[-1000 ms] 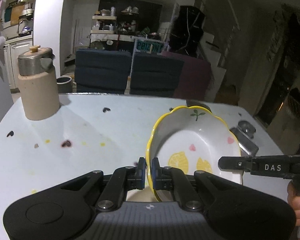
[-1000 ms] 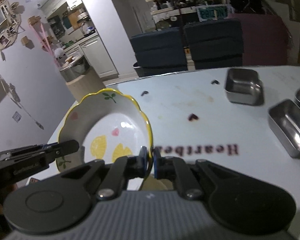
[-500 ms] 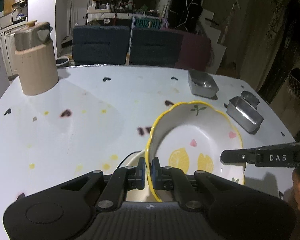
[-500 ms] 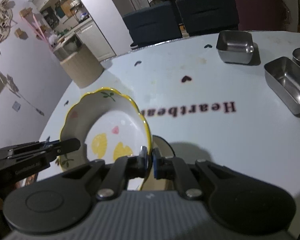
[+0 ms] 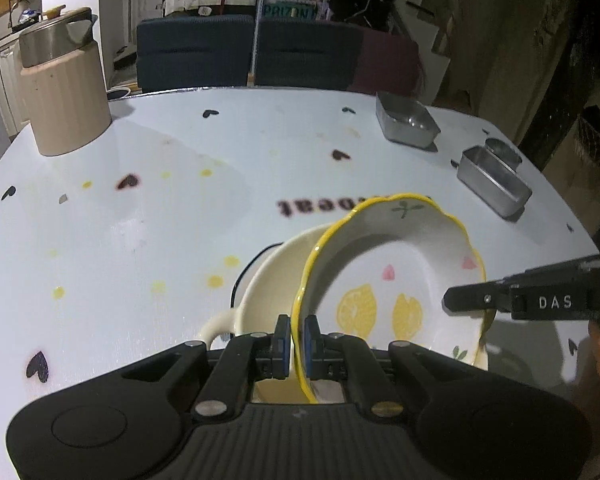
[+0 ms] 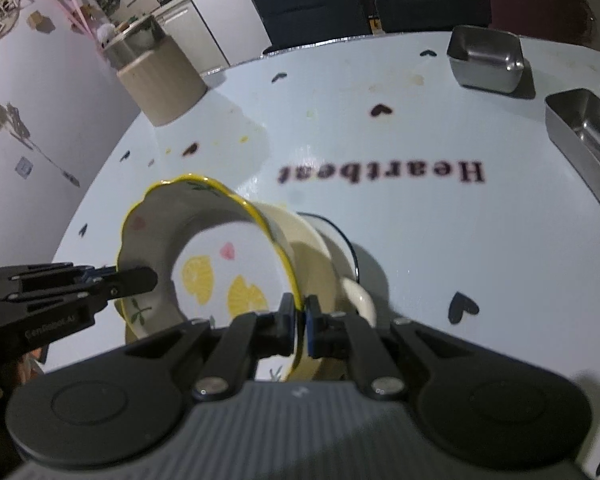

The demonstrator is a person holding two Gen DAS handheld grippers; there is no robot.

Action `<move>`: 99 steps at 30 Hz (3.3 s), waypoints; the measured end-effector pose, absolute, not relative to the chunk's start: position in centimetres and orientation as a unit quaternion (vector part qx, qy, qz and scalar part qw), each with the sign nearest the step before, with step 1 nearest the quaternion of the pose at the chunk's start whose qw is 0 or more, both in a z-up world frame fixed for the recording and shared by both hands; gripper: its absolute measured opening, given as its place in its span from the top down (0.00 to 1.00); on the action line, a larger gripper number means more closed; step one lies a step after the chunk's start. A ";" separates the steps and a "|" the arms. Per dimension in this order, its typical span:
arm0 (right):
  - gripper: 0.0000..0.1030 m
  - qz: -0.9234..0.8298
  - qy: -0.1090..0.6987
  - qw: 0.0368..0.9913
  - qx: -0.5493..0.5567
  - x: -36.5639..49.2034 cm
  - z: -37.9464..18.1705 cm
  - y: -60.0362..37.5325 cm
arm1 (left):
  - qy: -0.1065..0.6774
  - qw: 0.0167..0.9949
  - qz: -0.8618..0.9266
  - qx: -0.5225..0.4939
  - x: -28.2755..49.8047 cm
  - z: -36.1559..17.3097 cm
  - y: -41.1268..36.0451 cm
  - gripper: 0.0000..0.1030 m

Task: Organize plates and bowls
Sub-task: 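Lower the floral bowl into the cream bowl with both grippers, then open both grippers and pull them away from the floral bowl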

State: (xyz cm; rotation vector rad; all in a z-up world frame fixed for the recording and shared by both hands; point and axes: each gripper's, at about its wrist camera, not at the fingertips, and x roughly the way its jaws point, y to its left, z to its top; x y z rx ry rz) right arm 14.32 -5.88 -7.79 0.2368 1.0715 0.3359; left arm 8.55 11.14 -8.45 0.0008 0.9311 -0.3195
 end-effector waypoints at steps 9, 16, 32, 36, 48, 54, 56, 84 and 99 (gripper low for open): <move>0.93 0.156 0.513 0.838 0.096 14.1 -8.0 -5.3 | 0.453 0.878 -0.152 0.008 8.4 -8.9 11.3 0.93; 0.93 0.157 0.515 0.838 0.084 14.2 -8.3 -4.8 | 0.452 0.879 -0.152 0.010 8.3 -8.9 11.3 0.93; 0.93 0.151 0.523 0.835 0.080 14.7 -8.9 -4.2 | 0.456 0.877 -0.147 0.027 8.7 -9.6 10.9 0.92; 0.93 0.146 0.526 0.833 0.091 14.9 -9.1 -4.4 | 0.459 0.876 -0.146 0.028 8.9 -9.8 11.0 0.92; 0.93 0.141 0.528 0.833 0.090 15.0 -9.3 -4.3 | 0.456 0.877 -0.148 0.035 8.9 -9.8 11.0 0.89; 0.92 0.141 0.529 0.831 0.096 15.0 -9.3 -4.3 | 0.458 0.875 -0.148 0.038 8.9 -9.7 10.9 0.87; 0.92 0.141 0.530 0.829 0.105 15.1 -9.4 -4.4 | 0.459 0.875 -0.149 0.037 9.0 -9.7 10.9 0.87; 0.55 0.166 0.512 0.833 0.130 14.4 -8.3 -4.6 | 0.441 0.883 -0.159 0.028 7.5 -7.7 10.6 0.58; 0.26 0.186 0.439 0.877 0.052 11.4 -6.0 -5.4 | 0.437 0.890 -0.129 0.007 6.6 -6.7 11.3 0.14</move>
